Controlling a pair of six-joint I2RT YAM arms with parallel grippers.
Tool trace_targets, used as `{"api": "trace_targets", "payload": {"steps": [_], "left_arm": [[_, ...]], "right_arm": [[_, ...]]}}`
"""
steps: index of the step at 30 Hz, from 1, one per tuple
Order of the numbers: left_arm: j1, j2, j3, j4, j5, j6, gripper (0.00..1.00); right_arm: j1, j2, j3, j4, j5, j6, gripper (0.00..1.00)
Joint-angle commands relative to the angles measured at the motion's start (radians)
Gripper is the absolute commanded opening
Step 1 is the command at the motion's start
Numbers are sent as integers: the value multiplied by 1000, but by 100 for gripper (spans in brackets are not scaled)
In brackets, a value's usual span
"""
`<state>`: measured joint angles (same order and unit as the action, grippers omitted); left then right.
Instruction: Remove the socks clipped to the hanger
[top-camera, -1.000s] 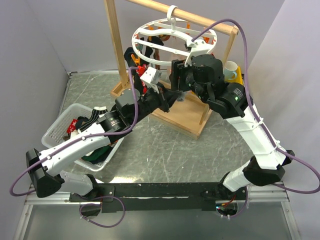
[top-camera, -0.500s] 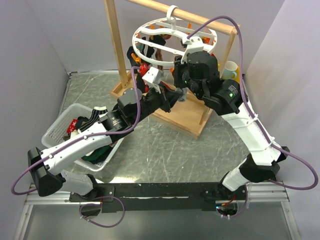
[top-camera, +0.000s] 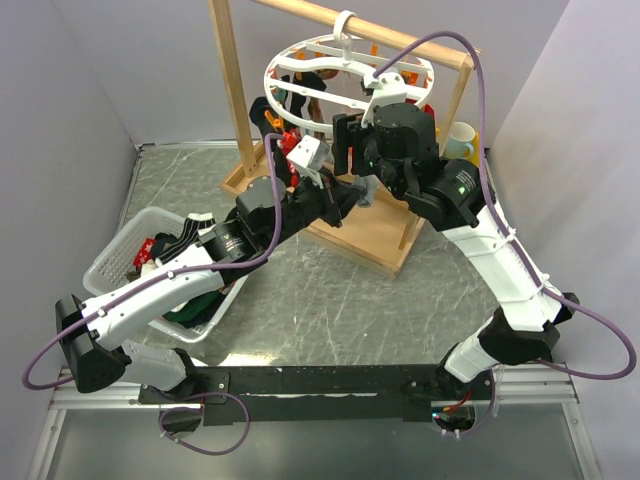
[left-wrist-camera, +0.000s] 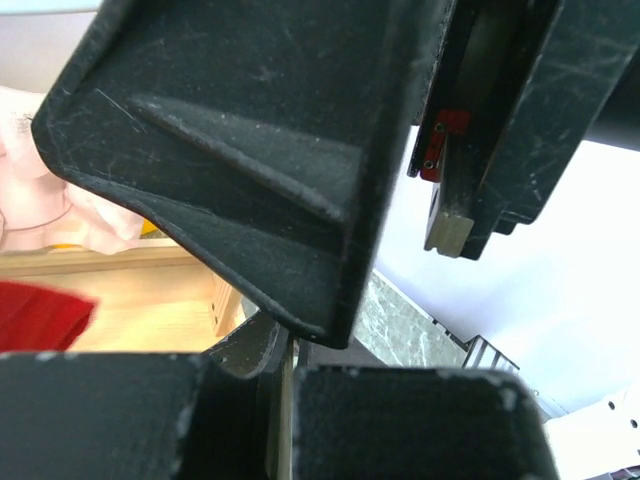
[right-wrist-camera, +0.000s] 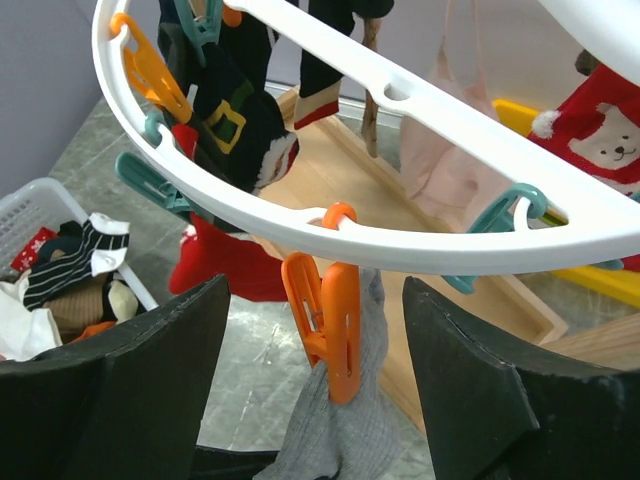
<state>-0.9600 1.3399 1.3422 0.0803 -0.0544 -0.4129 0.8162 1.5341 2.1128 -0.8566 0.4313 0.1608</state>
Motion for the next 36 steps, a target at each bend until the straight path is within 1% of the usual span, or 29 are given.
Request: {"api": "trace_targets", "payload": {"steps": [1,5,11,12,14,15,19,22,29,30,31,36], "left_arm": [[-11,7,58,-14,24,2,1],[-11,11,69,-14,24,0,1],[-13,16,78,-16,22,3,1],[-13,16,78,-19,22,3,1],[-13,18,80,-17,21,5,1],[-13,18,80,-17,22,5,1],[-14,22,80,-17,25,3,1],[-14,25,74,-14,28,-1,1],[-17,21,48,-13,39,-21,1],[-17,18,43,-11,39,-26,1],[-17,16,34,-10,42,-27,1],[-17,10,9,-14,45,-49,1]], "right_arm": [[14,1,29,19,67,-17,77],[21,12,27,25,110,-41,72],[40,40,39,30,176,-83,62],[43,43,41,30,194,-87,59],[49,46,42,33,208,-98,56],[52,46,44,37,221,-99,53],[66,44,44,57,256,-127,50],[70,44,49,63,282,-135,45],[72,24,16,93,279,-129,36],[72,20,12,94,277,-132,33],[70,18,9,97,277,-130,32],[72,17,-5,100,271,-126,31]]}}
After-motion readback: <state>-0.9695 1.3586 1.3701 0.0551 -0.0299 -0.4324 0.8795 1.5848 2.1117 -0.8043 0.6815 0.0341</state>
